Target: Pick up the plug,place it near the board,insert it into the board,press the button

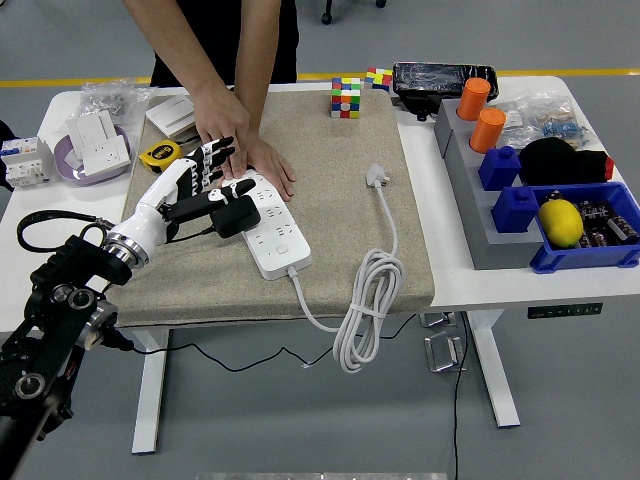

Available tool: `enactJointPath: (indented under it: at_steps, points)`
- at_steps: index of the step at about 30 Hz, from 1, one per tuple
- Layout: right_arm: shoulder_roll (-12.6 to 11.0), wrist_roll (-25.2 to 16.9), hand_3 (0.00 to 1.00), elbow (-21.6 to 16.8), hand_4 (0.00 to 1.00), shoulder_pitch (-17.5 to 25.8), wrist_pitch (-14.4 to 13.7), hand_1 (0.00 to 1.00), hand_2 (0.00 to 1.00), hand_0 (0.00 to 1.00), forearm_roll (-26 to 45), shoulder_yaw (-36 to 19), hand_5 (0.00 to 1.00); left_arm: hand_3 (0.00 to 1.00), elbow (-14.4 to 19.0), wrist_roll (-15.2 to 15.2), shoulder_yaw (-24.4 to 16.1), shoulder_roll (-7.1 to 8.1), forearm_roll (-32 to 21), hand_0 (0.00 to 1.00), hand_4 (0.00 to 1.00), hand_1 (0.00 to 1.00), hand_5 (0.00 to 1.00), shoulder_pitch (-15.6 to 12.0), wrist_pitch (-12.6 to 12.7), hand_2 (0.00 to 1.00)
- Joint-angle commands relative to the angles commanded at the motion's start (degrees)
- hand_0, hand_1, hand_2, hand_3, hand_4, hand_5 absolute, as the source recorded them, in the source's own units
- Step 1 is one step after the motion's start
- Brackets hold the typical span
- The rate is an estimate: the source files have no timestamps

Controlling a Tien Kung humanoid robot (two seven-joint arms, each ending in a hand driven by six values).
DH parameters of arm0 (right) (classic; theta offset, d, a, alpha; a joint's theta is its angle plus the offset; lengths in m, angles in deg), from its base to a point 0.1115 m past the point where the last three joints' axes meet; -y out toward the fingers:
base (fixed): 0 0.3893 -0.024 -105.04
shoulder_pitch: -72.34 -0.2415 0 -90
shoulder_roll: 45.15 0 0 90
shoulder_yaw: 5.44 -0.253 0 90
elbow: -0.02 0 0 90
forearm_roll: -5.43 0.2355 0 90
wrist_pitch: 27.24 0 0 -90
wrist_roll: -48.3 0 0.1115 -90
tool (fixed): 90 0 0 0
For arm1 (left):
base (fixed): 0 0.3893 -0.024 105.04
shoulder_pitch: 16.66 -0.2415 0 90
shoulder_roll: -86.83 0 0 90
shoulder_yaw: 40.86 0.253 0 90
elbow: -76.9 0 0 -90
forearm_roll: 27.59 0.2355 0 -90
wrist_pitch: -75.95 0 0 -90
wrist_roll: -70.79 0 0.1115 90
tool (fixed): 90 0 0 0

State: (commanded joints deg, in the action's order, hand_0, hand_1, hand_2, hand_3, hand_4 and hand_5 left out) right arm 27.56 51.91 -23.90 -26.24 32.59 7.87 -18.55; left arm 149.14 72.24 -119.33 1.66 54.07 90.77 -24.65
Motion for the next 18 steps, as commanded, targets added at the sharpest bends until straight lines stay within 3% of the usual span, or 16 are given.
enactJointPath:
  at_steps: [8,10,11,16,17,18]
  points:
    - [-0.2,0.0,0.756,0.0,0.998,-0.2,0.0,0.785,0.75,0.818,0.2,0.1,0.998,0.928,-7.6,-3.5,3.4,1.35,16.6,0.942,0.998,0.934,0.368,5.2,0.5,0.925]
    - [-0.2,0.0,0.756,0.0,0.998,-0.2,0.1,0.785,0.75,0.818,0.2,0.0,0.998,0.928,-9.1,-3.8,3.8,1.25,20.7,0.942,0.998,0.934,0.368,5.9,0.7,0.925]
    - [-0.2,0.0,0.756,0.0,0.998,-0.3,0.1,0.786,0.75,0.819,0.2,0.0,0.998,0.915,-9.9,-3.9,4.1,1.18,22.5,0.911,0.998,0.912,0.309,6.3,0.9,0.891]
    - [-0.2,0.0,0.756,0.0,0.998,-0.5,0.1,0.786,0.75,0.819,0.1,0.0,0.998,0.915,-13.5,-4.6,4.7,0.54,28.9,0.911,0.998,0.912,0.309,7.7,2.3,0.891]
    - [-0.2,0.0,0.756,0.0,0.998,-0.5,0.1,0.785,0.75,0.819,0.1,0.0,0.998,0.887,-14.0,-4.8,4.7,0.38,29.9,0.884,0.907,0.893,0.17,7.8,2.8,0.857]
    - [-0.2,0.0,0.756,0.0,0.998,-0.6,0.1,0.785,0.75,0.819,0.1,0.0,0.998,0.887,-14.6,-5.1,4.8,0.21,31.3,0.884,0.907,0.893,0.17,8.0,3.3,0.857]
